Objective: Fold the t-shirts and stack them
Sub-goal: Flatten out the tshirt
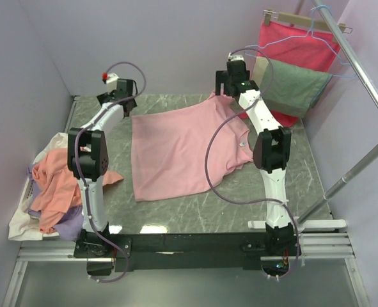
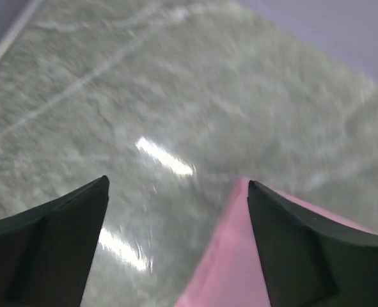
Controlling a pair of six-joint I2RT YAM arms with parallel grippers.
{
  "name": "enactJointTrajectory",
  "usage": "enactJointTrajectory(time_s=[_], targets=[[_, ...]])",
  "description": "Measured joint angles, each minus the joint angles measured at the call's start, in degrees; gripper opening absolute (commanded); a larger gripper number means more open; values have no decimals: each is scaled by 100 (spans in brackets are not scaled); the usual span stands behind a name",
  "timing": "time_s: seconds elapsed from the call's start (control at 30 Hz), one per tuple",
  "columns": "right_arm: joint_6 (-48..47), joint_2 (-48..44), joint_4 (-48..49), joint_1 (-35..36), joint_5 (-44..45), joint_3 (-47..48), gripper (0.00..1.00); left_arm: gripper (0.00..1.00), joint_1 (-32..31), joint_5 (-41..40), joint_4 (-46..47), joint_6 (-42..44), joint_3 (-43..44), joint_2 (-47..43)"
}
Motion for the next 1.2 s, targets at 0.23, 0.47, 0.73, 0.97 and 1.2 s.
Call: enactJointTrajectory(time_s=[0.23,0.47,0.73,0.97,1.2], targets=[[201,-1655,398,-2,107,-2942,100,100,387,83,149,-87,-142,-308],[413,-3021,616,2,192,-4262,100,99,-315,997,363,-223,-1355,-1700],[743,-3108,487,2,-151,-4345,100,98,-1010,2470,903,-402,-1947,-1593],[1110,-3346,452,2,-850,-6262,100,97,-822,2741,966,-479,-1921,-413],[1248,-3355,564,31,-1270,-7114,95,92,-249,2721,894,-509,-1504,-39]])
